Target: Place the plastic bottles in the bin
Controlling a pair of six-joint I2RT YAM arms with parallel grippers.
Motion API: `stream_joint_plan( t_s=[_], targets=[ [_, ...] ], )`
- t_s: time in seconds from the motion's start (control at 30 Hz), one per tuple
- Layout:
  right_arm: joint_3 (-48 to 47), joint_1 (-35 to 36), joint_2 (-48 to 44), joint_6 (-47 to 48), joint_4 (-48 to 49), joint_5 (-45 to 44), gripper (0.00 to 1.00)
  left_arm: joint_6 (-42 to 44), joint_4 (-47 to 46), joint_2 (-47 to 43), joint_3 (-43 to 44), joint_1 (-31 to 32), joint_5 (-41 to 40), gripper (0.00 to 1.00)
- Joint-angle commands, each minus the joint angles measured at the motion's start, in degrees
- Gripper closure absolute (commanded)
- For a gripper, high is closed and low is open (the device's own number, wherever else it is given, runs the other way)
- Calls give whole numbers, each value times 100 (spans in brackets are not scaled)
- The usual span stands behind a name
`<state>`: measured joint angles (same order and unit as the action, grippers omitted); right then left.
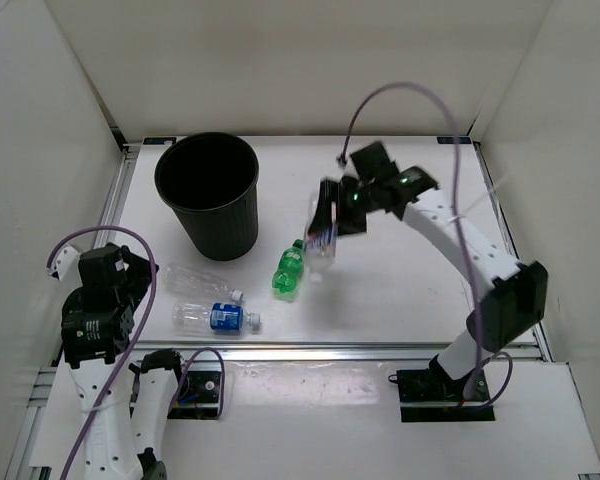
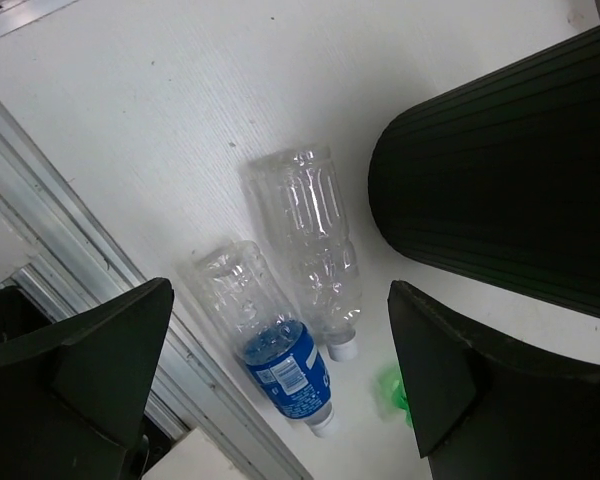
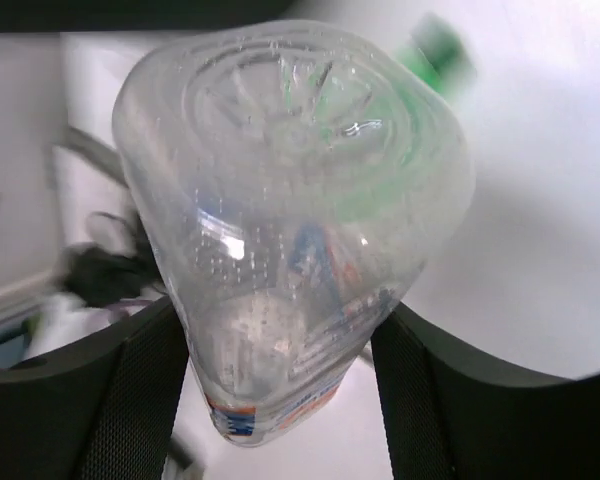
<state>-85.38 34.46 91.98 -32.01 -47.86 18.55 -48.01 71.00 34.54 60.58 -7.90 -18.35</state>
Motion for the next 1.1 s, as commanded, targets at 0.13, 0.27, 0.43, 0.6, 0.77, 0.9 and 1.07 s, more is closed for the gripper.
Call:
stream_joint_plan(
  t_s=[0.13,0.27,0.43,0.6,0.77,0.9,1.07],
  targets=[
    [-5862,535,1398,810,-241,343,87,108,-262,44,-477,17,280,0],
    [-5416,965,1701,758,1350,-146,82,55,-315,367,-538,17,279,0],
    [-6193,1414,2490,1083,2059,-694,66,55,-534,500,-538,17,393,0],
    [-6210,1476,2780,1030,2825,-1054,60,115,-763,501,-538,17,454,0],
    [-6087,1476,2895,1083,2817,-1178,44,389,-694,614,-538,17,525,0],
    [-5894,1476,2817,1188,2589,-1300,0,450,-693,615,-643,17,578,0],
    [-5770,1407,2211,1188,2159,-1756,0,205,-693,676,-836,17,517,0]
  ],
)
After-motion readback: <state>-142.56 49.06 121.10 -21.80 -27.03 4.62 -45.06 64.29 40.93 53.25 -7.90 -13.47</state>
